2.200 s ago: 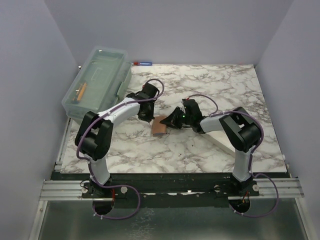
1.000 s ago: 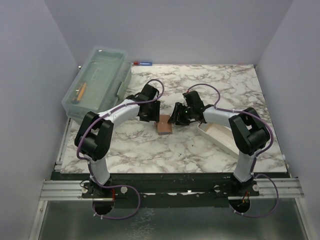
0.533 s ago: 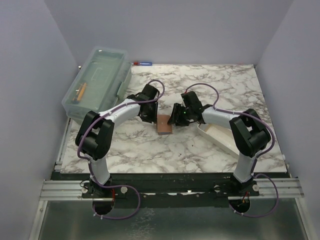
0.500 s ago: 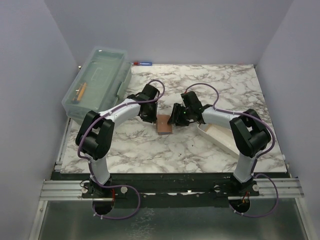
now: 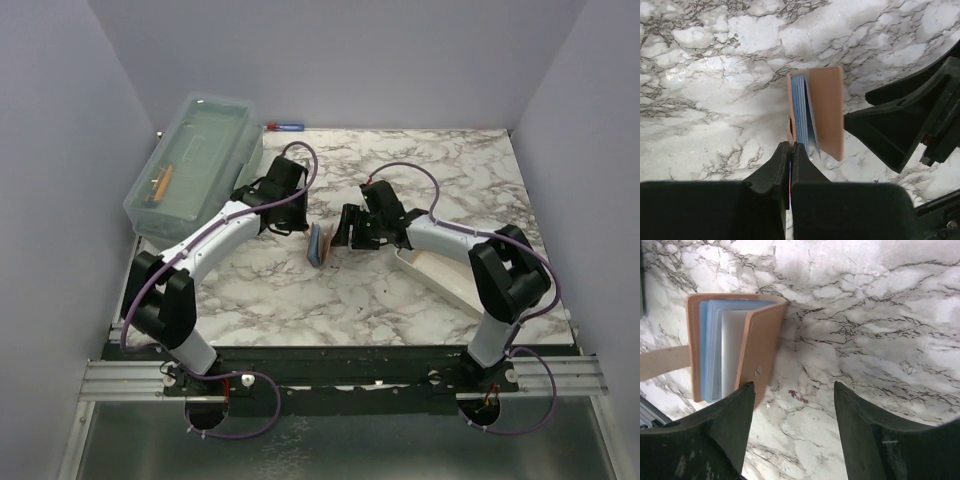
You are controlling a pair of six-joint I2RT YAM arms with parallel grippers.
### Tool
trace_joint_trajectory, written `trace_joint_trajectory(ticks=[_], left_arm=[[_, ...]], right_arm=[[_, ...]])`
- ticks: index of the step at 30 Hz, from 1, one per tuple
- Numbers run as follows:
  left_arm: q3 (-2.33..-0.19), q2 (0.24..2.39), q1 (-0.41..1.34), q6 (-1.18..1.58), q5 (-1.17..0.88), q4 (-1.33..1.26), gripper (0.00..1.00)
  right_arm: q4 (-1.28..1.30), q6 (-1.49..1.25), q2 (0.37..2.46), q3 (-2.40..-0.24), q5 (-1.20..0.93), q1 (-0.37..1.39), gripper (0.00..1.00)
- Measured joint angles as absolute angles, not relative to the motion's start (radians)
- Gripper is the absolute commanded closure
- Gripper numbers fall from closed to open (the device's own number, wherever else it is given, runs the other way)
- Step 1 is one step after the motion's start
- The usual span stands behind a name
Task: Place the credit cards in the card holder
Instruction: Open the card holder at the center of the board.
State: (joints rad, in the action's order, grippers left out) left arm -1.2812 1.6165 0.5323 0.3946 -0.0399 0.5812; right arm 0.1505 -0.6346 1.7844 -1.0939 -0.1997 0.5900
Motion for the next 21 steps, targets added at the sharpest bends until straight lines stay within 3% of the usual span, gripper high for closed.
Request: trace_joint_trajectory(ticks=[5, 15, 21], left_arm=[[-1.282, 1.587, 0.532, 0.39, -0.04, 0.578, 1.0], [-1.271, 1.618, 0.532, 0.381, -0.04, 0.577, 1.0], [-1.261, 1.622, 0.532, 0.384, -0.049, 0.574, 1.0]], right_arm=[[0.146, -0.635, 1.742, -1.089, -0.201, 0.59, 0.21], [0.113, -0.636, 1.724, -1.089, -0.227, 0.59, 0.2], [0.096, -0.636, 1.737, -1.089, -0.25, 0.591, 0.13]])
